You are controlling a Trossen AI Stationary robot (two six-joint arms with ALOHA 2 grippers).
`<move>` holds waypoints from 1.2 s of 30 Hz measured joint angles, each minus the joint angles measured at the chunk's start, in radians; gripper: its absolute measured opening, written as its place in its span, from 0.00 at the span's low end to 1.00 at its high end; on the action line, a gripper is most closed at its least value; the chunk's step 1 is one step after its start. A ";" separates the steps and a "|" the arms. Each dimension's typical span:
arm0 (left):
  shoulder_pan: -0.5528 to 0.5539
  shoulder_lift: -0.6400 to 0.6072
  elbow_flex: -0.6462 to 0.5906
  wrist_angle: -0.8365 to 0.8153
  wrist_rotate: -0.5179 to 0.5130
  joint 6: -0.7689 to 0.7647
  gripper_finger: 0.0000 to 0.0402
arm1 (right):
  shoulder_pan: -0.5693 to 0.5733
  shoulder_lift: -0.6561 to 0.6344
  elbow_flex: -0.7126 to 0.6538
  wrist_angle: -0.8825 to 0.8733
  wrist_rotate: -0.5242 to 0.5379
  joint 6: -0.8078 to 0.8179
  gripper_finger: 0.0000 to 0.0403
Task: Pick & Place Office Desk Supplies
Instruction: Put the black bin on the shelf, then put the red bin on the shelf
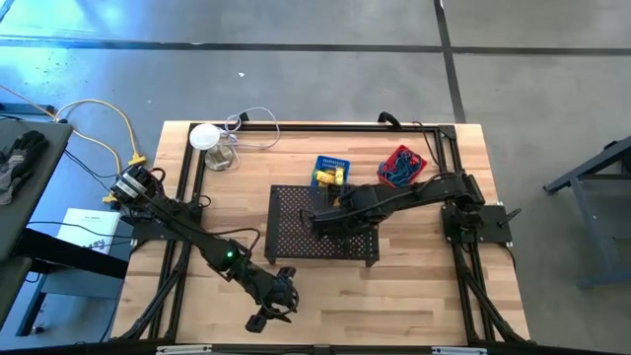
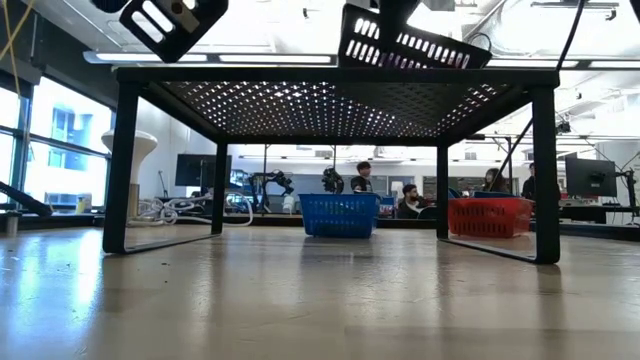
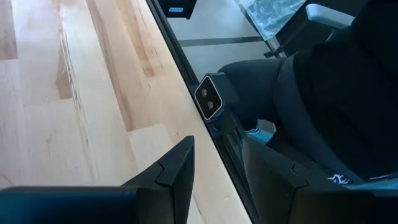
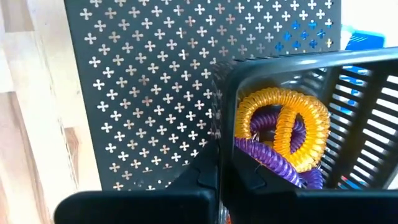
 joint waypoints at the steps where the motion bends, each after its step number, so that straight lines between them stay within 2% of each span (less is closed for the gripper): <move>1: 0.000 0.000 0.000 0.000 0.000 0.000 0.33 | 0.001 0.000 0.000 0.001 0.000 0.000 0.01; 16: 0.000 0.000 0.000 -0.012 0.000 0.000 0.33 | 0.001 0.000 0.000 0.053 -0.048 0.040 0.01; 19: 0.000 0.000 0.000 -0.014 0.000 0.000 0.33 | 0.001 0.000 0.000 0.054 -0.056 0.072 0.06; 28: 0.000 0.000 0.000 -0.025 0.000 0.000 0.33 | 0.001 -0.001 0.000 0.054 -0.047 0.063 0.32; 31: 0.000 0.000 0.000 -0.034 0.000 0.000 0.33 | 0.004 -0.005 0.000 0.051 -0.045 0.062 0.35; 36: 0.000 0.000 0.000 -0.036 0.000 0.000 0.33 | 0.028 -0.041 0.000 0.036 -0.045 0.046 0.34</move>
